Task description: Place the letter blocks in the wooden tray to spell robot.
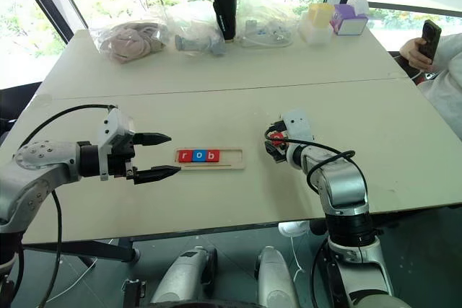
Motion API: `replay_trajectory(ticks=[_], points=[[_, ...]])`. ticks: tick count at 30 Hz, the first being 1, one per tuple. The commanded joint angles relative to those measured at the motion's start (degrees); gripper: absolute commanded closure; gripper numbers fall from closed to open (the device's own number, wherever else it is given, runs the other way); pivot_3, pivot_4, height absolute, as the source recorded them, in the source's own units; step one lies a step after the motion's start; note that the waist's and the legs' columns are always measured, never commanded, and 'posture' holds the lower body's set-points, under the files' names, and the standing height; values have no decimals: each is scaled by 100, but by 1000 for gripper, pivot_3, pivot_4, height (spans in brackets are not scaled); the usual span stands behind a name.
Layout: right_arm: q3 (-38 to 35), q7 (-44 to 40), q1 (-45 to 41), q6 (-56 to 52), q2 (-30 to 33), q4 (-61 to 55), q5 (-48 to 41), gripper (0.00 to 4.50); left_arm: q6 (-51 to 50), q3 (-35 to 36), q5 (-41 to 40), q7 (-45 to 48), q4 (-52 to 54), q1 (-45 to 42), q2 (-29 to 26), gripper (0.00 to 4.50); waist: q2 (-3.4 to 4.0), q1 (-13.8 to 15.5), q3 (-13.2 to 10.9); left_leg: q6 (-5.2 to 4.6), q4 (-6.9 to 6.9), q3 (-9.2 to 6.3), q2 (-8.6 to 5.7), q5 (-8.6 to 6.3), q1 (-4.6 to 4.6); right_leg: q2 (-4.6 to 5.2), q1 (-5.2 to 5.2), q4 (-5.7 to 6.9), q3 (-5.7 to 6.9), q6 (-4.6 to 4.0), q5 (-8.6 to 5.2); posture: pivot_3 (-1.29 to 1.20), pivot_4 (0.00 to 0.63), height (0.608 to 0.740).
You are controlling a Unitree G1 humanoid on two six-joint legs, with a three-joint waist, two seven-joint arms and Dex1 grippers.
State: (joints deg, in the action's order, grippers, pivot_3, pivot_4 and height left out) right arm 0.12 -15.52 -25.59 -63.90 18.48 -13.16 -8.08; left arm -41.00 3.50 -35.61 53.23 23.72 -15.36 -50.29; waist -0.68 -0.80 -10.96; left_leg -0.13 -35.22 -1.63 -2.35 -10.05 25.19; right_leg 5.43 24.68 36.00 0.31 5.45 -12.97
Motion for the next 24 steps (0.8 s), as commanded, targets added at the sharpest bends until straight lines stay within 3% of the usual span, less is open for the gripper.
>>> replay_trajectory(ticks=[1, 3, 7, 15, 19, 21, 24], points=[[90, 76, -43, 287, -34, 99, 75, 725, 58, 133, -4, -54, 159, 35, 25, 0, -1, 0, 1, 0, 0, 0, 0, 0, 0, 0, 0, 0, 0, 0, 0, 0, 150, 740], [108, 89, -69, 368, -51, 174, 67, 1281, 57, 138, -5, -80, 178, 59, 41, 0, -1, -1, 1, 0, -1, 0, 0, 0, -1, -1, -1, 0, 0, 0, 0, 0, 150, 740], [105, 117, -93, 389, -38, 228, 51, 3282, 57, 148, -6, -109, 202, 91, 55, 0, -2, 4, 1, 0, -3, -1, 0, 0, -2, -2, -4, 1, 0, 0, 0, 0, 150, 740], [-640, 336, -178, -646, 59, -763, -130, 3338, 16, 202, -70, -81, 281, 115, 20, 0, -2, 19, 1, 0, -4, -2, 0, 0, -1, 1, -4, -1, 0, 0, 0, 0, 150, 740], [-1295, 788, -200, -1937, -385, -1567, -42, 3338, 24, 123, -58, -41, 264, 42, 41, 0, -2, 12, 1, 0, -1, -4, 2, 0, 0, 1, -1, 0, 1, 0, 0, 0, 150, 740], [-1545, 1087, -118, -2610, -900, -2092, 133, 3338, 50, 37, -28, -5, 188, -52, 78, 0, -2, 5, 1, 0, 0, -5, 3, 0, 0, 1, 0, 0, 1, 0, 0, 0, 150, 740], [-1587, 1454, 30, -2860, -1526, -2508, 293, 3338, 94, -75, 27, 85, 65, -177, 106, 0, -1, 6, 1, 0, 3, -9, 6, 0, 1, 2, 3, 2, 3, 0, 0, 0, 150, 740]])
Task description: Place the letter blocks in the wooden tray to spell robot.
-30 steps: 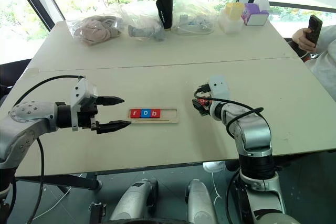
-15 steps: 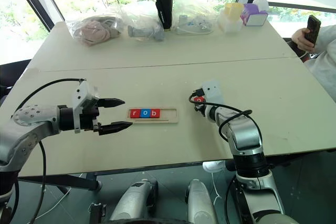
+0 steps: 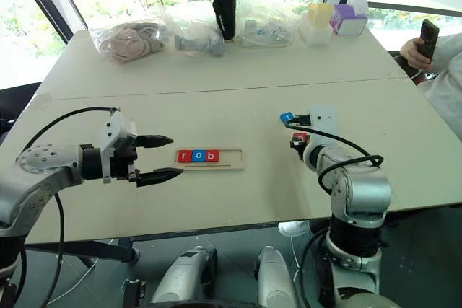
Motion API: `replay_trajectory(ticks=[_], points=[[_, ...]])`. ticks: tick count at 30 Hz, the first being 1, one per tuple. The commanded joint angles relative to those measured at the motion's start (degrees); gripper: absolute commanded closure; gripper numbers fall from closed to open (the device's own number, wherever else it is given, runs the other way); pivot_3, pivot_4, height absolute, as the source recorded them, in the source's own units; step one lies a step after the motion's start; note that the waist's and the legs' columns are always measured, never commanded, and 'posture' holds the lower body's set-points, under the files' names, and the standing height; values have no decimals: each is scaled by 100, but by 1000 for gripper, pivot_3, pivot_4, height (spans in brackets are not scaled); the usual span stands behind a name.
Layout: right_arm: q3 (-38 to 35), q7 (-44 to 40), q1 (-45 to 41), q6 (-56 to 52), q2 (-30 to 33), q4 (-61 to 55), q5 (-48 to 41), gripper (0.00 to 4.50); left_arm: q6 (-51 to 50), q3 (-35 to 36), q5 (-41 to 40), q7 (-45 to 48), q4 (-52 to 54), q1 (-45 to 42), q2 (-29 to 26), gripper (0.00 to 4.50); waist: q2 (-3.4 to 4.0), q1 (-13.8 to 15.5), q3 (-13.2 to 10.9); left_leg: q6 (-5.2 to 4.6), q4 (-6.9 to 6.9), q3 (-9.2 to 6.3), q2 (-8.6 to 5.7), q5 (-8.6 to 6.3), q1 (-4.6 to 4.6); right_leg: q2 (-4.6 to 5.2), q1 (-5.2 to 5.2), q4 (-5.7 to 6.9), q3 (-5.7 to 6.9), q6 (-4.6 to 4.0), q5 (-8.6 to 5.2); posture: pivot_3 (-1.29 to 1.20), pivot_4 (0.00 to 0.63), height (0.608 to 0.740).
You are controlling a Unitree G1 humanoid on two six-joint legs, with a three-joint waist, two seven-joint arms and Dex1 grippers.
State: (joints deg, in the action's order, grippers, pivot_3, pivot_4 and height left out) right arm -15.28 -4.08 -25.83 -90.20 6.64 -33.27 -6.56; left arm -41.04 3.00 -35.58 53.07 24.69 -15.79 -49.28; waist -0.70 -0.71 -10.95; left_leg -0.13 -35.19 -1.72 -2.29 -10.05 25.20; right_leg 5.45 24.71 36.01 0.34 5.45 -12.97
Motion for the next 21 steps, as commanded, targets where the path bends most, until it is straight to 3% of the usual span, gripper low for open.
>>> replay_trajectory(ticks=[1, 9, 16, 18, 21], points=[[-16, 395, 98, -230, -486, -560, 176, 3338, 105, -46, 36, 127, -57, -163, 8, 0, 1, -8, 0, 0, 1, 2, 0, 0, 0, -1, 1, 0, 0, 0, 0, 0, 150, 740], [216, 709, 412, -230, -1086, -801, 201, 3338, 177, -154, 124, 281, -246, -318, 14, 0, 2, -14, 0, 2, 2, 5, -2, -1, 7, 1, 8, -5, -1, -1, 0, 0, 150, 740], [220, 671, 545, -230, -1040, -788, 83, 67, 179, -150, 163, 308, -255, -311, 36, 0, 2, -17, 0, 2, 7, 5, -1, -1, 10, 8, 14, -6, -1, -1, 0, 0, 150, 740], [139, 475, 467, -230, -785, -798, -82, 67, 170, -128, 162, 310, -239, -288, 27, 0, 2, -8, 0, 2, 6, 5, -1, -1, 11, 8, 14, -6, -1, -1, 0, 0, 150, 740], [495, -763, 219, 72, 1035, -750, -710, 67, 178, -98, 163, 370, -255, -279, -28, 0, 13, 0, -7, 2, 3, 9, -5, -1, 17, 9, 12, -19, 2, -1, 0, 0, 150, 740]])
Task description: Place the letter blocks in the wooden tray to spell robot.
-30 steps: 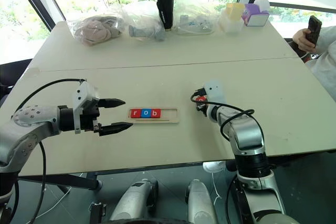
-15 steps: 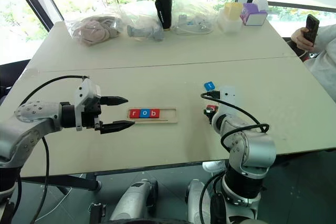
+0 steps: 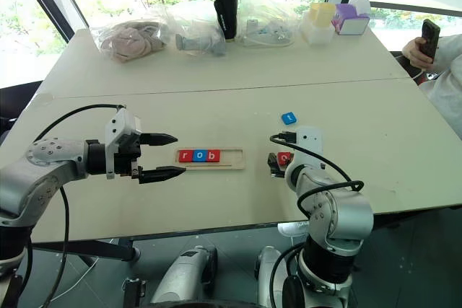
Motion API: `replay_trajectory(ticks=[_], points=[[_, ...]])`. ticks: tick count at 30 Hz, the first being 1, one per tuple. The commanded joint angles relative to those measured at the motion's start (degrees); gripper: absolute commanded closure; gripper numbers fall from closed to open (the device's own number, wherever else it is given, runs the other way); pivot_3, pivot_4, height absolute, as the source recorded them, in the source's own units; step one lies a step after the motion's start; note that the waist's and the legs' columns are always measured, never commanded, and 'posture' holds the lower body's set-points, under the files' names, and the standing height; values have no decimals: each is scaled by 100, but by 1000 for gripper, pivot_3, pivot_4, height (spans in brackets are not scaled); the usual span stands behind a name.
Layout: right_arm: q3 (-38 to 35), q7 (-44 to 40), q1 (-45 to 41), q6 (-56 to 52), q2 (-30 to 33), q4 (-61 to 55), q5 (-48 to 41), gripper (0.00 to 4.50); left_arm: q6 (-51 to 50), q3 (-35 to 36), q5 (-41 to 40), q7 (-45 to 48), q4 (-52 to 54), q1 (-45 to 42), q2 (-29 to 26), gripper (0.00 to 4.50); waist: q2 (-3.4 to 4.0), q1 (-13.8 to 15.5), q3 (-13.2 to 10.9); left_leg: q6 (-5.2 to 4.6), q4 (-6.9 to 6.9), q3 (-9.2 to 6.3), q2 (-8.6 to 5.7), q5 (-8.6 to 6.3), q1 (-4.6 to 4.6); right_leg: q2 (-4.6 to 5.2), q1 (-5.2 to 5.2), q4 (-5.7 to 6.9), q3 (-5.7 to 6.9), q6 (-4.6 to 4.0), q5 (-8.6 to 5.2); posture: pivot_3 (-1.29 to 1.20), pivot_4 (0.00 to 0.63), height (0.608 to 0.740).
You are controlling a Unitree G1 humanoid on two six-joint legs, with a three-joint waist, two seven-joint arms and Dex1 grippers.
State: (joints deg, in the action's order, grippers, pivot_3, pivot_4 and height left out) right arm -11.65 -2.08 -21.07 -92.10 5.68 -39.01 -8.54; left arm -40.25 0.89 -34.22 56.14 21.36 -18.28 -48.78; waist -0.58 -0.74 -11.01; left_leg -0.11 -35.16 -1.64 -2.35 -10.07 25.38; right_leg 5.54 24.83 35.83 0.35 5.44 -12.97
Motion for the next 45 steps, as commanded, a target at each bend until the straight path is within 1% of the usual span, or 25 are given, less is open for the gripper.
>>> replay_trajectory(ticks=[1, 3, 4, 5, 6, 7, 9, 12, 14, 16, 19, 26, 27, 29, 30, 32, 33, 34, 38, 41, 43, 45], points=[[153, -1499, -242, 538, 1617, -122, -804, 67, 108, 106, 33, 105, 68, -37, -106, 0, 1, 0, -1, -1, -1, 5, -2, 0, 1, 3, -1, -6, 1, 0, 0, 0, 150, 740], [82, -2215, -159, 1007, 2118, -32, -1238, 67, 126, 98, 41, 169, 63, -40, -153, 0, -9, -10, 5, -6, 3, 6, 4, -2, -2, 5, -17, -40, 9, 1, 0, 0, 150, 740], [147, -2953, 79, 1667, 2639, -7, -1411, 67, 146, 85, 45, 238, 55, -47, -193, 0, -10, -22, 6, -9, 4, 2, 10, -4, -4, 1, -24, -48, 15, 0, 0, 0, 150, 740], [308, -3867, 463, 2780, 3336, 118, -1308, 67, 174, 58, 58, 329, 44, -61, -246, 0, -9, -10, 4, -13, 4, 2, 14, -7, -5, 1, -25, -49, 17, 0, 0, 0, 150, 740], [439, -4606, 740, 3565, 3904, 394, -1258, 67, 215, 31, 87, 421, 17, -87, -304, 0, -10, 9, 3, -20, 11, 4, 13, -12, -4, -1, -25, -52, 20, 2, 0, 0, 150, 740], [562, -5168, 922, 4382, 4311, 829, -1128, 67, 238, 15, 98, 496, -7, -128, -343, 0, -12, 16, 2, -28, 10, 4, 11, -18, -3, -4, -29, -56, 26, 8, -4, 0, 150, 740], [757, -5738, 1012, 5433, 4683, 1562, -990, 67, 268, 9, 96, 592, -54, -188, -391, 0, -13, 1, 1, -30, 6, 8, 10, -24, -3, -4, -36, -67, 27, 12, -6, 0, 150, 740], [1171, -6414, 625, 6729, 4763, 2914, -733, 67, 266, -22, 100, 692, -29, -246, -413, 0, -21, -34, -2, -32, -8, 24, 10, -24, -6, 1, -38, -66, 19, 11, -4, 0, 150, 740], [1421, -6621, 214, 7361, 4659, 3772, -504, 67, 235, -37, 95, 700, 34, -257, -409, 0, -19, -32, -3, -32, -15, 29, 14, -24, -10, 2, -40, -66, 19, 8, -2, 0, 150, 740], [1683, -6799, -201, 7873, 4533, 4483, -284, 67, 202, 3, 67, 695, 129, -197, -430, 0, -20, -19, -4, -32, -22, 29, 17, -23, -11, 2, -40, -65, 19, 3, 1, 0, 150, 740], [1939, -7085, -600, 8412, 4386, 5170, -82, 67, 124, 81, 12, 649, 292, -78, -456, 0, -20, -1, -4, -31, -24, 29, 18, -24, -9, 2, -39, -63, 18, -1, 4, 0, 150, 740], [2239, -7507, -1239, 8957, 4032, 6321, 173, 67, -107, 275, -127, 368, 645, 210, -436, 0, -20, 21, -4, -30, -9, 26, 14, -25, -6, 2, -32, -61, 17, 6, 10, 0, 150, 740], [2260, -7563, -1309, 9006, 3987, 6469, 189, 294, -143, 308, -150, 312, 696, 248, -431, 0, -20, 14, -4, -30, -11, 27, 14, -25, -7, 2, -33, -59, 17, 7, 10, 0, 150, 740], [2281, -7658, -1389, 9058, 3936, 6647, 199, 972, -185, 383, -195, 245, 775, 324, -447, 0, -20, 9, -4, -30, -16, 27, 13, -25, -10, 1, -38, -57, 16, 7, 12, 0, 150, 740], [2276, -7722, -1414, 9052, 3924, 6692, 177, 1454, -201, 429, -218, 219, 818, 370, -463, 0, -20, 9, -4, -29, -17, 27, 13, -24, -11, 1, -38, -57, 16, 5, 14, 0, 150, 740], [2246, -7819, -1440, 9025, 3917, 6720, 133, 2557, -219, 479, -250, 181, 865, 424, -482, 0, -20, 11, -4, -29, -18, 27, 14, -24, -14, 1, -39, -53, 16, 4, 15, 0, 150, 740], [2231, -7844, -1448, 9014, 3917, 6721, 123, 3025, -220, 485, -254, 169, 872, 437, -481, 0, -20, 15, -4, -29, -19, 26, 14, -24, -14, 1, -39, -51, 16, 4, 15, 0, 150, 740], [2214, -7855, -1454, 8963, 3918, 6679, 106, 3394, -213, 481, -246, 163, 859, 440, -476, 0, -20, 17, -4, -29, -19, 26, 14, -24, -14, 1, -39, -50, 16, 4, 15, 0, 150, 740], [2079, -7793, -1524, 8513, 3857, 6376, -77, 3381, -174, 472, -218, 166, 796, 450, -481, 0, -20, 12, -4, -28, -19, 26, 14, -24, -14, 1, -38, -49, 16, 5, 15, 0, 150, 740], [2033, -7721, -1702, 7944, 3696, 5873, -274, 3381, -160, 515, -203, 210, 698, 436, -539, 0, -20, -7, -4, -28, -19, 27, 14, -24, -14, 1, -35, -43, 14, 5, 15, 0, 150, 740], [2144, -7607, -1883, 7597, 3442, 5513, -330, 3381, -132, 525, -161, 249, 576, 392, -596, 0, -20, -28, -4, -28, -19, 28, 15, -23, -16, 0, -31, -36, 11, 5, 15, 0, 150, 740], [2334, -7429, -2067, 7345, 3056, 5269, -310, 3381, -90, 533, -129, 277, 471, 355, -634, 0, -20, -30, -4, -27, -18, 27, 17, -23, -22, -3, -31, -28, 11, 5, 15, 0, 150, 740]])
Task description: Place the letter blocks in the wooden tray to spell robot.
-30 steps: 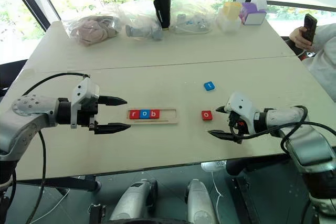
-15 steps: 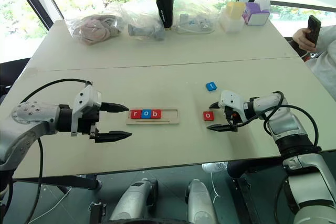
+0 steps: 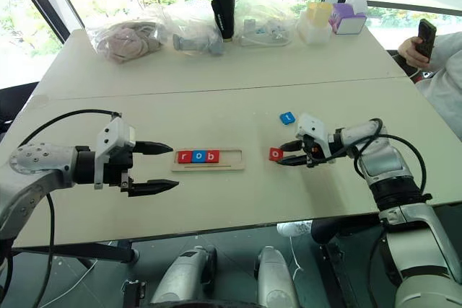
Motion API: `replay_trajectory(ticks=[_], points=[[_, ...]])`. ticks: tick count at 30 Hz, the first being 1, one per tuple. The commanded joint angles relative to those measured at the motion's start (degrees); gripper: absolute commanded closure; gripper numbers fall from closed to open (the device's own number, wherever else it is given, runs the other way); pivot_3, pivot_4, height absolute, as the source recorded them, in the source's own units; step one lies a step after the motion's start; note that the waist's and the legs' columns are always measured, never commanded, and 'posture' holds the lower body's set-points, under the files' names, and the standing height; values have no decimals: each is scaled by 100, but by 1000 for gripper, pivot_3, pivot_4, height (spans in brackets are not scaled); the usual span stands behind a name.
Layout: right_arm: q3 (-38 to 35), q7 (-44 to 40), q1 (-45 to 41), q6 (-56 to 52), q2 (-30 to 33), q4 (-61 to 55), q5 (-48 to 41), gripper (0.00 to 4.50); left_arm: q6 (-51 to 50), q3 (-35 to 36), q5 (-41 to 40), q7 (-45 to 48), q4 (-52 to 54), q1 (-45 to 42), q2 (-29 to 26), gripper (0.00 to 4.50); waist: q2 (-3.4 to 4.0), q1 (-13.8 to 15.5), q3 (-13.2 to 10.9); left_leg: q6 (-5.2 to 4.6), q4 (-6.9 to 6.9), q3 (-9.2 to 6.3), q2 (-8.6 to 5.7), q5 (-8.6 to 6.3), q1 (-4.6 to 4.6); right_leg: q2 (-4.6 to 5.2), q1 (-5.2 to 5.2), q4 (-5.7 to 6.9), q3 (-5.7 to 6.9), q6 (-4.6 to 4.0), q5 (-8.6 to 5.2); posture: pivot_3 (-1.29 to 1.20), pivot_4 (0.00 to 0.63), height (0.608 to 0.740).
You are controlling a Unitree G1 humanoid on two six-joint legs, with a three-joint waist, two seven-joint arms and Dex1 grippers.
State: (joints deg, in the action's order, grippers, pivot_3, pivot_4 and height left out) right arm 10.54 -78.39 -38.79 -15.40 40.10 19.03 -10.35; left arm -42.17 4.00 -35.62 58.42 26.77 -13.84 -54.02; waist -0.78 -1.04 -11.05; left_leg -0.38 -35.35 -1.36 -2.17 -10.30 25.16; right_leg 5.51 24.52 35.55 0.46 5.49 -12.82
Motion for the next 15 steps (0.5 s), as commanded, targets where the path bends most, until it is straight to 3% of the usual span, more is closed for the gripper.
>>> replay_trajectory(ticks=[1, 7, 15], points=[[183, 244, -381, -429, -578, -575, -140, 3381, 108, 202, 24, 41, -99, -124, -105, 0, 0, 10, 0, 0, 1, -1, 3, 0, -3, -3, 0, 4, 0, 0, 0, 0, 150, 740], [653, 516, -768, -218, -1254, -90, 332, 3381, 118, 126, 38, -58, -67, -153, -29, 0, 0, 67, 0, 3, 0, -5, -7, 2, -1, 3, -3, 2, 3, 0, 0, 0, 150, 740], [1102, 487, -1063, 398, -1357, 734, 937, 3381, 67, 204, -50, -317, 136, 49, 104, 0, -1, 24, 1, 7, 4, 0, -7, 3, -1, 2, 3, 6, -2, 4, 3, 0, 150, 740]])
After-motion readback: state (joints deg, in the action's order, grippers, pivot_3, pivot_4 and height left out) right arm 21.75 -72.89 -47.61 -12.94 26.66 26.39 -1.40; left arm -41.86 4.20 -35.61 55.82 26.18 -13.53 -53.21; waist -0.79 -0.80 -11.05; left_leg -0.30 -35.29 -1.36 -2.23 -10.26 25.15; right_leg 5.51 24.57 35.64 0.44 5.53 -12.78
